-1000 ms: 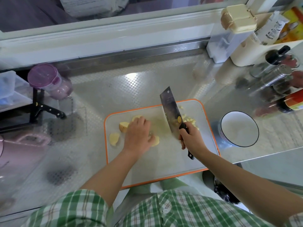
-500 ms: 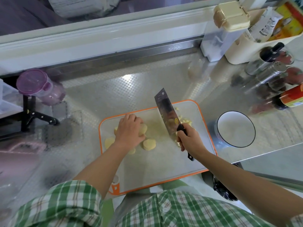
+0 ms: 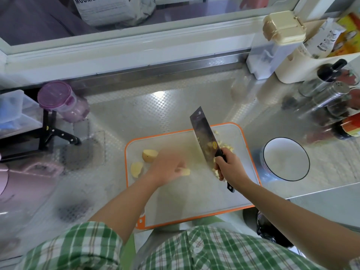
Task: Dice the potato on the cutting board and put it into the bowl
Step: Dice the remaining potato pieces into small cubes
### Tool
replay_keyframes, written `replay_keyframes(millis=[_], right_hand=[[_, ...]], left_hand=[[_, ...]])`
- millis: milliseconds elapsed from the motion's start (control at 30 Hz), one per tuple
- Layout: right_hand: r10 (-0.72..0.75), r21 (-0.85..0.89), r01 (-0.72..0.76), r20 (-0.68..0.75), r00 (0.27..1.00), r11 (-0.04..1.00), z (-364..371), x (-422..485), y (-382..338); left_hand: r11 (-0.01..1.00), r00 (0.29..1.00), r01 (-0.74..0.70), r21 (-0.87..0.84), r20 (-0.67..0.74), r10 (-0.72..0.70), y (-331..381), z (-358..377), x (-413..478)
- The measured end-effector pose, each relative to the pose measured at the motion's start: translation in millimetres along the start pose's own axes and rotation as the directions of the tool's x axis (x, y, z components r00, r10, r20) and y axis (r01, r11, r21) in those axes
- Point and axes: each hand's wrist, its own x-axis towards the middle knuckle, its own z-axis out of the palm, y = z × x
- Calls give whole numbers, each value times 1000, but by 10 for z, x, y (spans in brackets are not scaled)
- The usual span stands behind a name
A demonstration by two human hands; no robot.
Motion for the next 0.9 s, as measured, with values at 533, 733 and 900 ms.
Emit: replay_keyframes(millis=[533, 733, 900], right_hand=[[8, -2, -8, 3, 1000, 1000, -12, -17, -40], [17, 20, -17, 2, 1000, 1000, -7, -7, -19], [34, 40, -34, 14, 999, 999, -7, 4, -20]], left_hand=[[924, 909, 382, 36, -199, -368, -196, -124, 259], [921, 962, 267, 285, -135, -238, -136, -105, 199], [899, 964, 264, 350, -69, -257, -140, -99, 250]])
